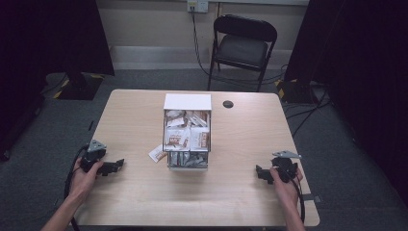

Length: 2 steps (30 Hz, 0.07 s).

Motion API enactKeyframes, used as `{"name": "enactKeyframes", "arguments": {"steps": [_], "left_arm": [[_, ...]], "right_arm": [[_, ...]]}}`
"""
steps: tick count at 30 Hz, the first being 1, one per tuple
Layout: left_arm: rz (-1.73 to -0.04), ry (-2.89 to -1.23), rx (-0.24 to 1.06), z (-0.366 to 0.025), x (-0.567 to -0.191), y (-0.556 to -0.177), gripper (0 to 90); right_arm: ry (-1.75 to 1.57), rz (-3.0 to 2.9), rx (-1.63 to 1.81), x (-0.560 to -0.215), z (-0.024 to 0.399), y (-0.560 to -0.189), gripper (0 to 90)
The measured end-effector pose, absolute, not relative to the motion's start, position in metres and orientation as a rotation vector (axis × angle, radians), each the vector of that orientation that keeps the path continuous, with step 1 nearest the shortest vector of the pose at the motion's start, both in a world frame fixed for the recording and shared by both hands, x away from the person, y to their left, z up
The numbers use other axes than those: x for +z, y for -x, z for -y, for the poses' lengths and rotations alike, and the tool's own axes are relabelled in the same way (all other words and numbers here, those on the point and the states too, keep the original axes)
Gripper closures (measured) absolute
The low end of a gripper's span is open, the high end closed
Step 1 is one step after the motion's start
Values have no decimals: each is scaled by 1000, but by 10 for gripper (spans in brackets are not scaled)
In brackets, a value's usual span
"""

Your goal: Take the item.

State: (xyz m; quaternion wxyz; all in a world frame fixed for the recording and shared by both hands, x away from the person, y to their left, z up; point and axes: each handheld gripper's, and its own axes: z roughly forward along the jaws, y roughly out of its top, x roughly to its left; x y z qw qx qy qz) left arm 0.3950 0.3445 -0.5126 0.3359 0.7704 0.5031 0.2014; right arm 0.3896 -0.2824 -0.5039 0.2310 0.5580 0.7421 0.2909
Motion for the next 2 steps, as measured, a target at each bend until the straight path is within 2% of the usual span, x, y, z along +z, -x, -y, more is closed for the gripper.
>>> {"name": "enactKeyframes", "arguments": {"steps": [2], "left_arm": [[-1324,-1997,527,-344,-513,-395,87]], "right_arm": [[-1535,-2040,800,-504,282,-390,0]]}}
